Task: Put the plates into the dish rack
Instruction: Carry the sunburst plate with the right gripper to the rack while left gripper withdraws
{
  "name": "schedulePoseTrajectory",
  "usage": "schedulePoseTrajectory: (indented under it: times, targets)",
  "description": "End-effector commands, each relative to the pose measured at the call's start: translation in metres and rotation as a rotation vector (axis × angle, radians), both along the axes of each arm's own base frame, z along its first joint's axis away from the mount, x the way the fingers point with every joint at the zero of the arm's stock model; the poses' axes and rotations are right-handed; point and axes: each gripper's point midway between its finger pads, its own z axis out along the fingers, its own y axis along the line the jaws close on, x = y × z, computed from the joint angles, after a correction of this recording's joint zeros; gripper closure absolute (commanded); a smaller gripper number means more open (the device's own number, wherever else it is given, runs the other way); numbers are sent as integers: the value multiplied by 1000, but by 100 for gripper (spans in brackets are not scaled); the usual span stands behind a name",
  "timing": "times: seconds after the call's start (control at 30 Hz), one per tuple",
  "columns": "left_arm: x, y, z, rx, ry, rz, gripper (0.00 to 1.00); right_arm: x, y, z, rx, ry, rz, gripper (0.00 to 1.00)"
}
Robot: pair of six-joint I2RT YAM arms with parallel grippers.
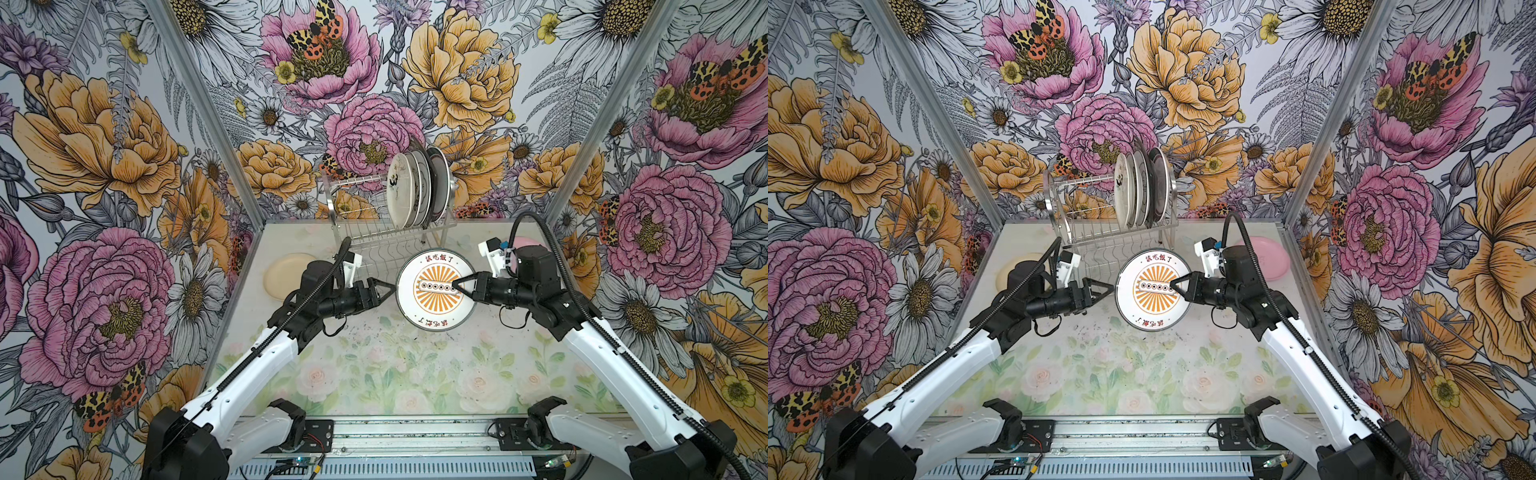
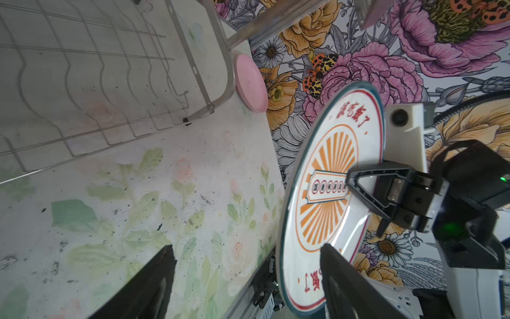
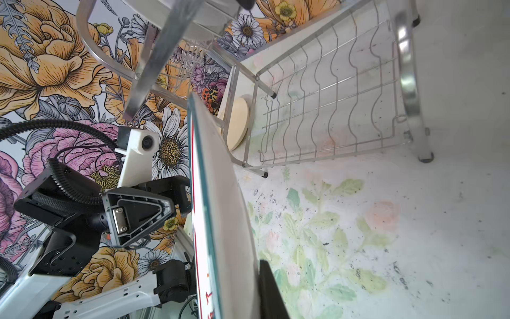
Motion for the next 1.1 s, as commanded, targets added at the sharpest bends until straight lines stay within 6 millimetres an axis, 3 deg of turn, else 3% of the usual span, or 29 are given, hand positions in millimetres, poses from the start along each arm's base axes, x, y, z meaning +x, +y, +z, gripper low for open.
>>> schedulePoseTrajectory:
  times: [0.0,0.2,0.37,0.77,1.07]
  targets:
    - [-2,32,-17,132,25,102,15,2,-11,38,-113,-137,-94,100]
    - [-4,67,-22,200,24,213,12,1,-5,81,-246,-239,-166,100]
    - [-6,83,-29,227,39,249,11,7,14,112,-327,-296,-173,100]
    - [-5,98,-42,272,31,266,4,44,66,191,-402,-492,-297,100]
    - [-8,101,-44,278,23,272,2,81,79,241,-483,-678,-488,100]
